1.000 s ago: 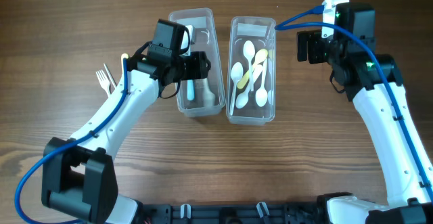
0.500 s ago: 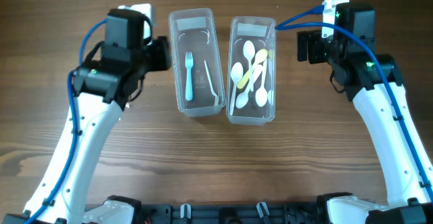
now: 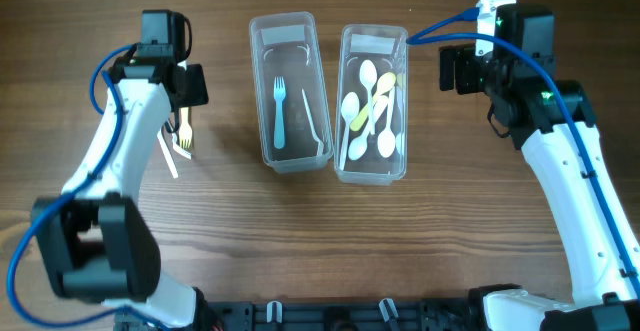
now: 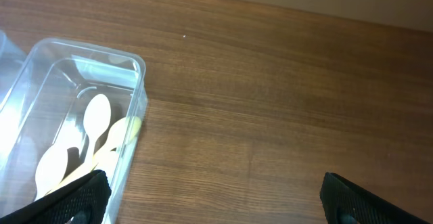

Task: Pack container
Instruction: 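Move the left gripper back and grasp the yellow fork, then place the yellow fork into the left container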

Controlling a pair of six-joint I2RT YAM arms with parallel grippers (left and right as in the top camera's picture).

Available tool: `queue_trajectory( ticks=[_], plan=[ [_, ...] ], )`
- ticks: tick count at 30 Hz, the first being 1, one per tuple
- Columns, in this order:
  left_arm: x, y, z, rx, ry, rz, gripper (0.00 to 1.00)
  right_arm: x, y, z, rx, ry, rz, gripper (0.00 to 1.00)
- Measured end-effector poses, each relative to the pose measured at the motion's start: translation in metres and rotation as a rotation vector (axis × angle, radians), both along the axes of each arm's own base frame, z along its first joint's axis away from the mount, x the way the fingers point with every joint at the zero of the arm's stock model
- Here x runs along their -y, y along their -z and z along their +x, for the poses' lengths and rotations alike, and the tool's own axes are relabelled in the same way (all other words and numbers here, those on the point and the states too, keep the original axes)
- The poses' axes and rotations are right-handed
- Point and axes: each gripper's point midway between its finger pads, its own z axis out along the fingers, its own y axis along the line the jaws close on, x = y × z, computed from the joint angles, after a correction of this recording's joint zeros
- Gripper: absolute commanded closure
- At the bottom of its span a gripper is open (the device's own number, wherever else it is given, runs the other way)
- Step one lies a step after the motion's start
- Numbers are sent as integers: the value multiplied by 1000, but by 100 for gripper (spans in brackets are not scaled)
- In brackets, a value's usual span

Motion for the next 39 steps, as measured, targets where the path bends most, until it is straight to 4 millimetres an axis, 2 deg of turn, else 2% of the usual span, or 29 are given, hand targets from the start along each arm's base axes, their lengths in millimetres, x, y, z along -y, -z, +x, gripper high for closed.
queue_trajectory(
  ticks=[3, 7, 12, 17, 19, 20, 21, 22, 25, 35, 37, 39],
  plan=[
    [-13, 38, 0, -88, 2, 3, 46, 0, 0, 0, 0, 0, 0, 0],
    [-15, 68, 1, -147, 40, -29, 47, 0, 0, 0, 0, 0, 0, 0],
    [-6, 91, 0, -191, 110, -81, 48, 0, 0, 0, 0, 0, 0, 0],
    [-1, 105, -1, -220, 137, -103, 51, 0, 0, 0, 0, 0, 0, 0],
    [-1, 105, -1, -218, 143, -107, 53, 0, 0, 0, 0, 0, 0, 0],
    [-1, 106, -1, -218, 143, -109, 58, 0, 0, 0, 0, 0, 0, 0],
    [-1, 105, -1, -217, 143, -110, 65, 0, 0, 0, 0, 0, 0, 0],
    [-1, 106, -1, -218, 149, -111, 76, 0, 0, 0, 0, 0, 0, 0],
    [1, 106, -3, -227, 156, -118, 96, 0, 0, 0, 0, 0, 0, 0],
    [14, 101, -9, -251, 156, -217, 96, 0, 0, 0, 0, 0, 0, 0],
    [19, 90, -7, -242, 146, -241, 96, 0, 0, 0, 0, 0, 0, 0],
    [28, 61, 2, -186, 149, -282, 96, 0, 0, 0, 0, 0, 0, 0]
  ],
)
